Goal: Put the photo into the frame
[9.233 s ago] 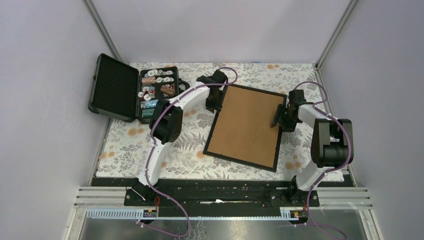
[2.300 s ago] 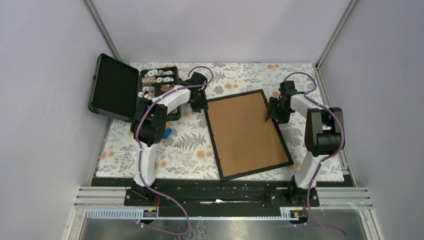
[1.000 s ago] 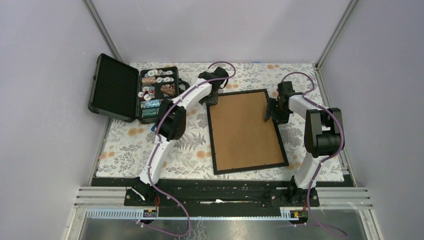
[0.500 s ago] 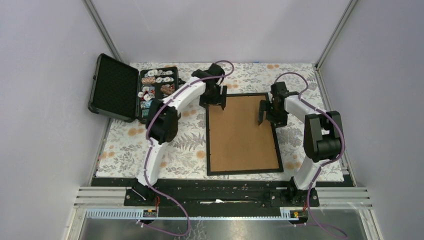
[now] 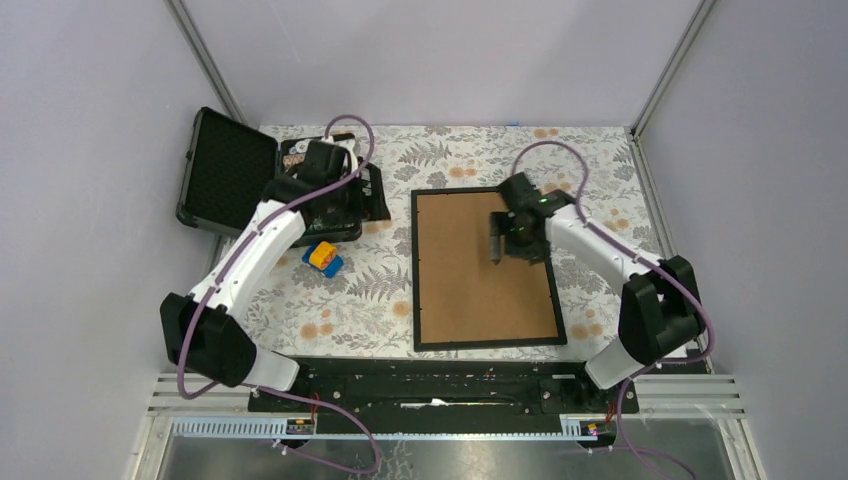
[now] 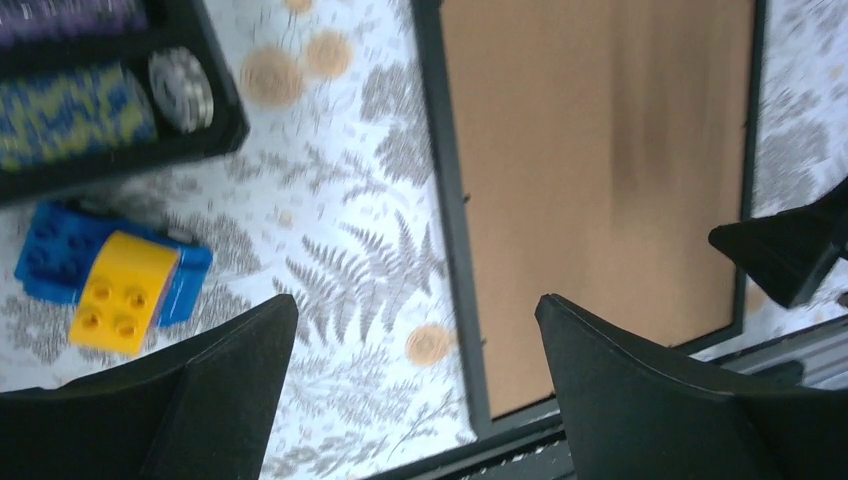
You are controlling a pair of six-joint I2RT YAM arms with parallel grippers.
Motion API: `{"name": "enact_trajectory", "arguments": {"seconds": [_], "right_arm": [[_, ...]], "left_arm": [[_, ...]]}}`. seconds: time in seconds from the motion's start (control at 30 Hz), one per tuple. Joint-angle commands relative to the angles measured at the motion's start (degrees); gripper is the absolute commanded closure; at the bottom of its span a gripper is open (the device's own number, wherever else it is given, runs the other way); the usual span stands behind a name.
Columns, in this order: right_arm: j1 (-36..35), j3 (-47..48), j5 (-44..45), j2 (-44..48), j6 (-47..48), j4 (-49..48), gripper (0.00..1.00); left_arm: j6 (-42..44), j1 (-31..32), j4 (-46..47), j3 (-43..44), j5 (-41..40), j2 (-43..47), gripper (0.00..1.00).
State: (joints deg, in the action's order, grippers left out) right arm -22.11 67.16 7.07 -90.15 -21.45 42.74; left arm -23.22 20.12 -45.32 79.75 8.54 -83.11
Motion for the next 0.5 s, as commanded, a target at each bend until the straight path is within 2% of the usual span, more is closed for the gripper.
{"name": "enact_trajectory", "arguments": {"seconds": [0.0, 0.1, 0.17, 0.3, 0.47], "right_arm": [[-17.12, 2.70, -5.24, 0.12, -16.18, 3.17, 0.18], [-25.59, 5.53, -8.68, -4.37, -25.65, -1.07, 0.21], [-29.19, 9.10, -7.51, -9.36, -29.88, -1.24, 0.26], [-32.42, 17.27, -3.54, -17.48, -35.21, 1.18, 0.35], [-33.26, 25.14, -2.71, -25.92, -36.47, 5.00, 0.47]], "left_arm": [[0.59, 0.10, 3.03, -8.07, -2.47, 6.10, 0.04], [-6.42, 0.00, 4.01, -13.66, -7.15, 9.71, 0.04], [-11.26, 0.01, 5.56, -18.43, -5.78, 11.88, 0.05], [-14.38, -0.01, 8.64, -26.83, -5.01, 17.85, 0.07], [-13.06, -0.03, 8.47, -30.11, -5.86, 23.00, 0.08]]}}
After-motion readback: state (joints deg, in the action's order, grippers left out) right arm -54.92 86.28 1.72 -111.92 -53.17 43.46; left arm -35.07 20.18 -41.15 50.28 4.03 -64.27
